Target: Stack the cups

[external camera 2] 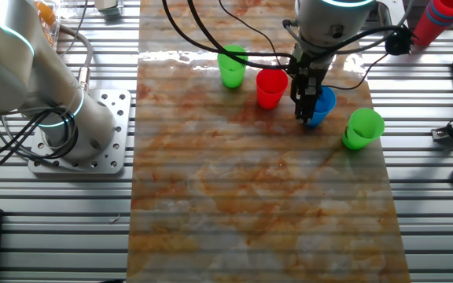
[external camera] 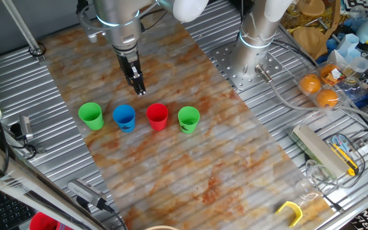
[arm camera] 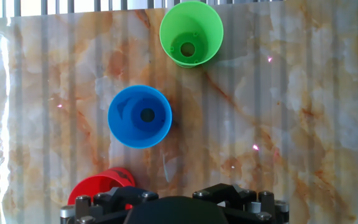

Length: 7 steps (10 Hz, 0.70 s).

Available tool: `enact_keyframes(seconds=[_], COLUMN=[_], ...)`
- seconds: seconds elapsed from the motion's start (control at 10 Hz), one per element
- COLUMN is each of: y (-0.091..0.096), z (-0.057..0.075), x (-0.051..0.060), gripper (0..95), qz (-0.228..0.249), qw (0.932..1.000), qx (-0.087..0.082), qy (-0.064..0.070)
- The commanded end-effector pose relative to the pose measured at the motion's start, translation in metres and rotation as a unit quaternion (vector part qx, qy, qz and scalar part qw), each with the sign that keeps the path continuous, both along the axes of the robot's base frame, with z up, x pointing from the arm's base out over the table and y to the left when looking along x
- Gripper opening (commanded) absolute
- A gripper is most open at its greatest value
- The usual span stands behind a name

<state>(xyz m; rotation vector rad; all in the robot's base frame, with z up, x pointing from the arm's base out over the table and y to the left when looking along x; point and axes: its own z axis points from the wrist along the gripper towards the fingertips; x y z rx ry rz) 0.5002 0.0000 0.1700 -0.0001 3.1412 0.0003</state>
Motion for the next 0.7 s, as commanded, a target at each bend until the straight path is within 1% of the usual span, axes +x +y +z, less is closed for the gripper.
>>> enact_keyframes(seconds=[0.1, 0.2, 0.3, 0.7], y=[0.0002, 0.0009, 0.0009, 0.0008], z=[0.0003, -0.0001, -0.0002, -0.0003], x=[0.0002, 0.0008, 0.0008, 0.0006], gripper=[0.0, 0.0, 0.0, 0.0], qz=[-0.045, -0.048, -0.047, -0.044], qw=[0.9978, 0.9971, 0.997, 0.9972], qx=[-0.035, -0.039, -0.039, -0.039], qy=[0.034, 0.046, 0.047, 0.047])
